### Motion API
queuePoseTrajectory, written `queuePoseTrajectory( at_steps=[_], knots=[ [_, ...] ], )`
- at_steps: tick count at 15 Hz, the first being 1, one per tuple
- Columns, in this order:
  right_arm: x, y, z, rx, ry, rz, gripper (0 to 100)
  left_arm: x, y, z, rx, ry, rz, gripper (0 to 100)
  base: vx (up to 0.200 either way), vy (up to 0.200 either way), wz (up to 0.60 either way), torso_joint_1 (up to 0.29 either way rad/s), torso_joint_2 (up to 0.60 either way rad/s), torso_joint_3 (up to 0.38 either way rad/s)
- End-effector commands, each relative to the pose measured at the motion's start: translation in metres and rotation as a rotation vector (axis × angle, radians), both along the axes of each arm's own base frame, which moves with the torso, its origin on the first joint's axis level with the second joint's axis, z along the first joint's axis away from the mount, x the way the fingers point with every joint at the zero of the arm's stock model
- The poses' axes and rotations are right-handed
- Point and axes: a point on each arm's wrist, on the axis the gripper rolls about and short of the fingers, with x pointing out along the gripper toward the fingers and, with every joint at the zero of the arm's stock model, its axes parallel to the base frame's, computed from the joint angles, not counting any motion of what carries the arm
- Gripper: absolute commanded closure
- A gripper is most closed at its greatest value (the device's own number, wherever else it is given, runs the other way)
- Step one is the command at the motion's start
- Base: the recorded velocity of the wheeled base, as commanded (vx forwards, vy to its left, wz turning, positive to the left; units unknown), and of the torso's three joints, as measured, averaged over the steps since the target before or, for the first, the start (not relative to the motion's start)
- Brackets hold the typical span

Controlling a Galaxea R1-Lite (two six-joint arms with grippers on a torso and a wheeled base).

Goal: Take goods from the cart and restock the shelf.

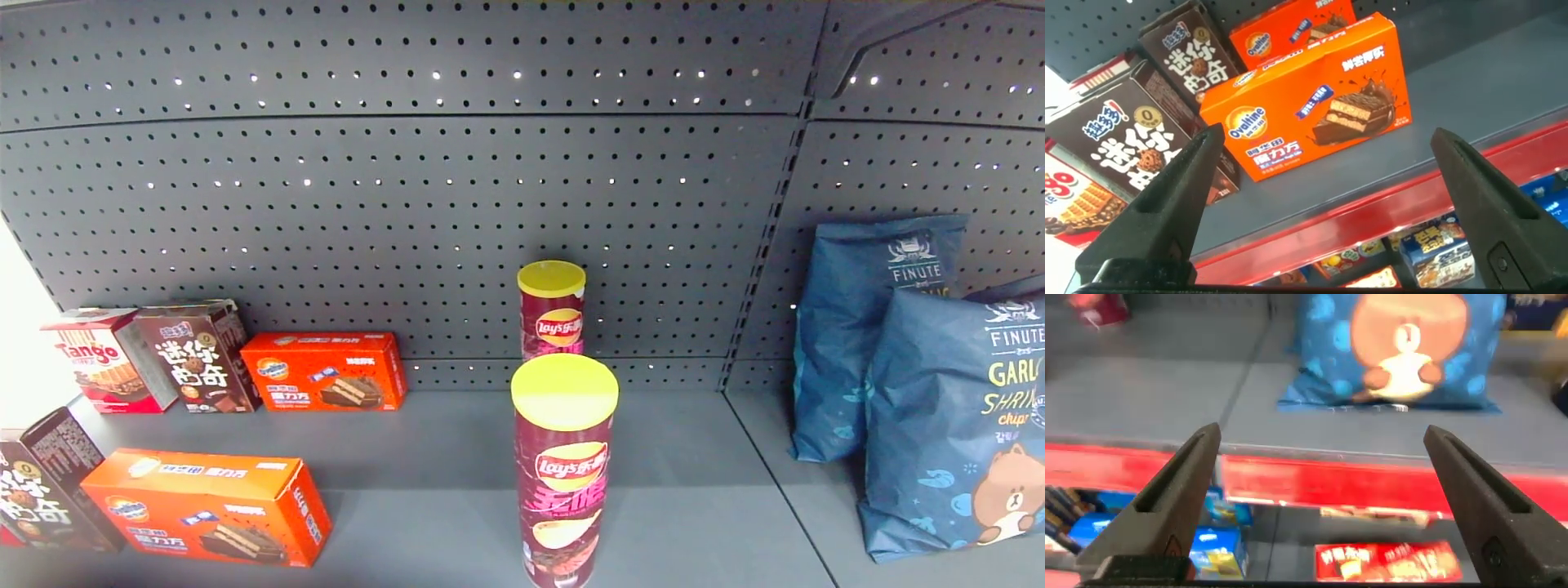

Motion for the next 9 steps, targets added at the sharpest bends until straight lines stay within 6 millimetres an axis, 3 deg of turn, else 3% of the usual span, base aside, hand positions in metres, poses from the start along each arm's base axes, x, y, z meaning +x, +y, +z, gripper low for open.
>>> queuePoseTrajectory(
  at_steps=[1,3,5,9],
  knots=[
    [-0.0004,0.0,-0.001,0.001,-0.006,0.002,0,-0.0005,0.0002,0.0,-0.002,-0.005,0.001,0,0.0,0.0,0.0,0.0,0.0,0.0],
    [-0.0004,0.0,-0.0012,0.0,-0.004,0.002,0,-0.0011,0.0009,-0.0029,-0.001,-0.006,0.021,0,0.0,0.0,0.0,0.0,0.0,0.0],
    [-0.0033,0.0019,-0.0018,0.007,-0.041,-0.109,0,-0.0006,0.0007,-0.0071,0.004,0.006,0.019,0,0.0,0.0,0.0,0.0,0.0,0.0],
    [-0.0068,0.0013,-0.0026,0.011,-0.088,-0.075,0,-0.0005,0.0007,-0.0087,0.006,0.007,0.006,0,0.0,0.0,0.0,0.0,0.0,0.0]
  ],
)
